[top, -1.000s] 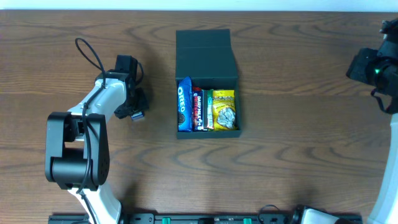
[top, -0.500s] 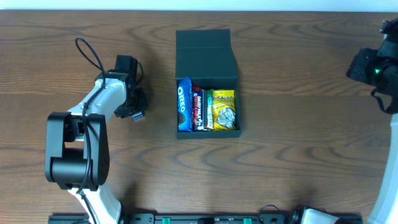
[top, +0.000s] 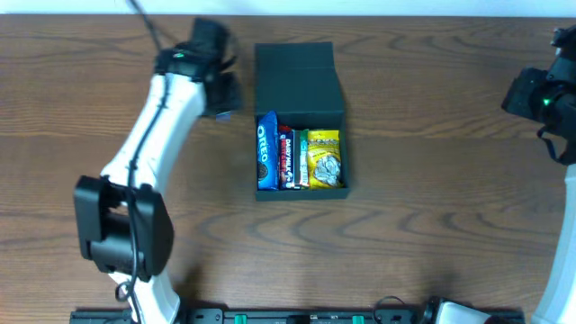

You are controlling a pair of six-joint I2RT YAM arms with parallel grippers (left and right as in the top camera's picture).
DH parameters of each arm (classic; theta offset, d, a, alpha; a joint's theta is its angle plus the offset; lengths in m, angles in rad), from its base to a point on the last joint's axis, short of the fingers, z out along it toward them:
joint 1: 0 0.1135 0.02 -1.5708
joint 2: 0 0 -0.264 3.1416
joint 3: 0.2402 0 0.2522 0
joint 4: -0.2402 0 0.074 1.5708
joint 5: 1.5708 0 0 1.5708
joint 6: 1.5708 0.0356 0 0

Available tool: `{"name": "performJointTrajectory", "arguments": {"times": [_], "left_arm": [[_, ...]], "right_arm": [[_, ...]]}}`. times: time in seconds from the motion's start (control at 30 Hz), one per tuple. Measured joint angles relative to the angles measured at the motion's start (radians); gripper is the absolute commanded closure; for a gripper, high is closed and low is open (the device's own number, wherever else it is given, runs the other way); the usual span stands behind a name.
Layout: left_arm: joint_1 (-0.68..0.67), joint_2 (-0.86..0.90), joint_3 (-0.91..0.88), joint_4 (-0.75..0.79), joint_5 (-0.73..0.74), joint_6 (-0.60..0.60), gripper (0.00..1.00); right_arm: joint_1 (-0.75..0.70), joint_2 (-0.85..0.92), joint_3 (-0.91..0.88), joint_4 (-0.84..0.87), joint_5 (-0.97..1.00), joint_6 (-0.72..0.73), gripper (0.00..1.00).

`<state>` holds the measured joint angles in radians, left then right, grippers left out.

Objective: Pack container
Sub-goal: 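Carry the Eclipse tin into the box and release it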

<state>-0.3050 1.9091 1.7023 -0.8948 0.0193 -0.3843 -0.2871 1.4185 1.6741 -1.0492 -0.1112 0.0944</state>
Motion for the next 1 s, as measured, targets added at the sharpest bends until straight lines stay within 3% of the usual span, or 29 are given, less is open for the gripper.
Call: {"name": "performJointTrajectory", "arguments": {"times": [0.23, 0.53, 0.6, 0.67, 0.7, 0.83, 1.0], "left_arm": [[-0.259, 0.001, 0.01, 0.001, 0.005, -0.017, 0.94], [-0.361, 0.079, 0.01, -0.019, 0.074, -0.038, 0.94], [-0.371, 0.099, 0.01, -0.021, 0.089, -0.038, 0.94], [-0.381, 0.108, 0.01, -0.022, 0.098, -0.038, 0.94], [-0.385, 0.109, 0.01, -0.022, 0.101, -0.038, 0.94], [-0.399, 0.109, 0.01, -0.023, 0.114, -0.038, 0.94], [-0.401, 0.109, 0.01, -0.034, 0.125, -0.065, 0.94]], "right_arm": [[0.0, 0.0, 0.0, 0.014, 0.0, 0.0, 0.99], [0.0, 0.0, 0.0, 0.018, 0.0, 0.0, 0.98], [0.0, 0.0, 0.0, 0.018, 0.0, 0.003, 0.75], [0.0, 0.0, 0.0, 0.018, 0.003, 0.003, 0.38], [0.0, 0.0, 0.0, 0.018, 0.004, 0.001, 0.31], [0.0, 0.0, 0.0, 0.018, 0.004, 0.0, 0.12], [0.0, 0.0, 0.0, 0.018, 0.005, -0.001, 0.09]]}}
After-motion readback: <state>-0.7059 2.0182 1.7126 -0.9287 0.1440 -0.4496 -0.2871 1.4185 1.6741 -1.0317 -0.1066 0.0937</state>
